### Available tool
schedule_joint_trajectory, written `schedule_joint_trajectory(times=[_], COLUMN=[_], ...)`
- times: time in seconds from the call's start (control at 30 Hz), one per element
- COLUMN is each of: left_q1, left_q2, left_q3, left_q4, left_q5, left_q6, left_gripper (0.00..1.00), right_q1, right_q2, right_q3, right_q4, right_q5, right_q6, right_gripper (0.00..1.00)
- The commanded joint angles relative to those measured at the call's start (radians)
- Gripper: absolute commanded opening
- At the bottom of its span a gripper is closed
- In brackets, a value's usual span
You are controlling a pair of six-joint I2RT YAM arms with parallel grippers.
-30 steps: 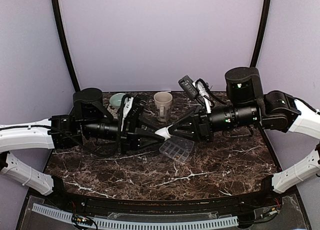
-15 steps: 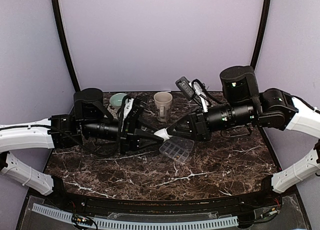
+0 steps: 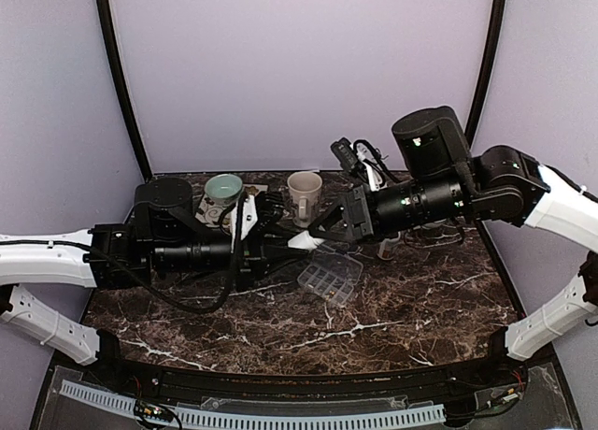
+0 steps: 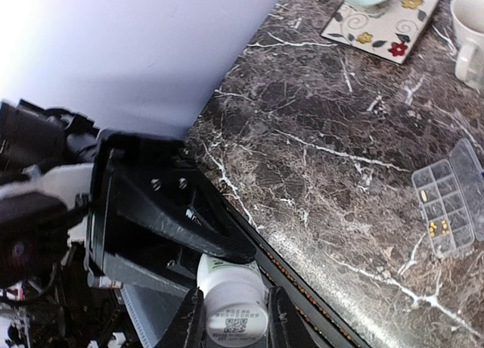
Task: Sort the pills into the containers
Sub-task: Screw the lid of the pill bottle onto the pill bottle.
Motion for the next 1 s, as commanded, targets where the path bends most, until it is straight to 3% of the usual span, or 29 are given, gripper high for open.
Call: schedule_joint_trajectory(times=[0.0, 0.27, 0.4, 0.8, 0.97], left_q1=[-0.116, -0.237, -0.256, -0.254, -0.243], left_q2=[0.066, 0.151, 0.181, 0.123, 0.082], left_q3=[0.009, -0.066, -0.075, -0.064, -0.042], left_q4=[0.277, 0.571, 0.658, 0.489, 0.34], left_q5=[-0.225, -0.554, -0.608, -0.591, -0.568], left_q6=[0.209, 0.522, 0.579, 0.433, 0.322], left_gripper=[0.0, 0.0, 0.0, 0.0, 0.0], right_q1=[0.027, 0.019, 0.015, 0.011, 0.01], right_q2=[0.123, 0.177, 0.183, 0.062, -0.007], right_q3=[0.067, 0.114, 0.136, 0.125, 0.099], right_q4=[0.087, 0.066, 0.07, 0.129, 0.155], right_q5=[-0.056, -0.056, -0.023, 0.116, 0.165], right_q6=[0.157, 0.307, 0.32, 0.134, 0.041], right_gripper=[0.02, 0.0, 0.0, 0.45, 0.52])
